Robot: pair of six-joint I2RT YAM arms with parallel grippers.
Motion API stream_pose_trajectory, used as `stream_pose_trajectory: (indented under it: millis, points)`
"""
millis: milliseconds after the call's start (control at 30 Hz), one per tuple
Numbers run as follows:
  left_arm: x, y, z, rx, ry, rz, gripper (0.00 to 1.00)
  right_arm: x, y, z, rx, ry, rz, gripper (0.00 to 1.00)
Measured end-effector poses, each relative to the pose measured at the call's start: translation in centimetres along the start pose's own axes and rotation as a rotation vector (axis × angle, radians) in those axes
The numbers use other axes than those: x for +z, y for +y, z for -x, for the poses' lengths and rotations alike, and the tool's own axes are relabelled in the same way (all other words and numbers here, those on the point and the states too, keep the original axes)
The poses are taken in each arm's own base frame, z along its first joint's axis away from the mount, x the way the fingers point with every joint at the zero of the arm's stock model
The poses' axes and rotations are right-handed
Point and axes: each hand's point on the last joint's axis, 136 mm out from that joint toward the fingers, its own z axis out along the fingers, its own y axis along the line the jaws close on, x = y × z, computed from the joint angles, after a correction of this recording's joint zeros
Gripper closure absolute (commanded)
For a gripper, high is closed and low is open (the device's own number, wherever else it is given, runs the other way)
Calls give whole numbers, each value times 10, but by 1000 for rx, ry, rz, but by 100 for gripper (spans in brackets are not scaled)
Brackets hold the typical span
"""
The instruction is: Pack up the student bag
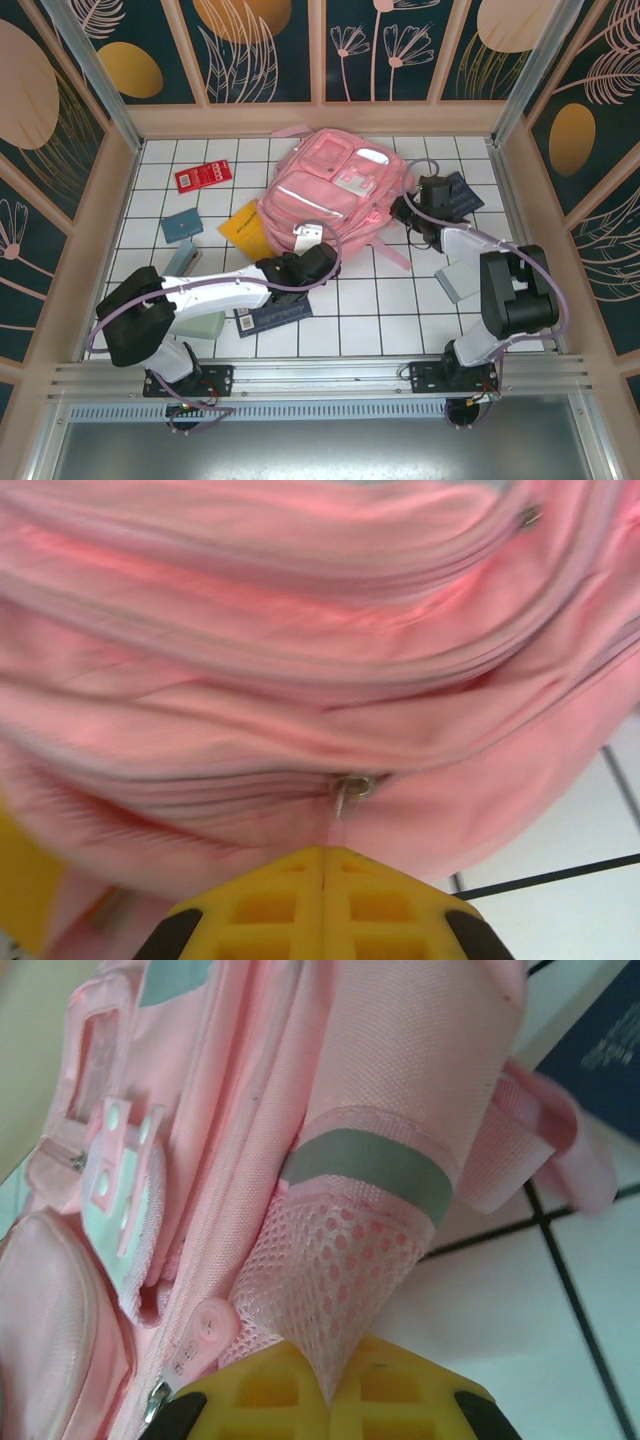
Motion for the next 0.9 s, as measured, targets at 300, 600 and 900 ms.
stream_pose_trajectory:
  millis: [300,600,900]
  points:
    - [-12,0,-1,95,8,-83,100,36,-12,50,-12,-39,-69,65]
    - [-2,-49,17,110,-10,-228,100,-1,8,32,-34,-73,-35,43]
    - [-2,-58,23,107,-19,-255,100,-40,13,-43,-68,-12,17,45]
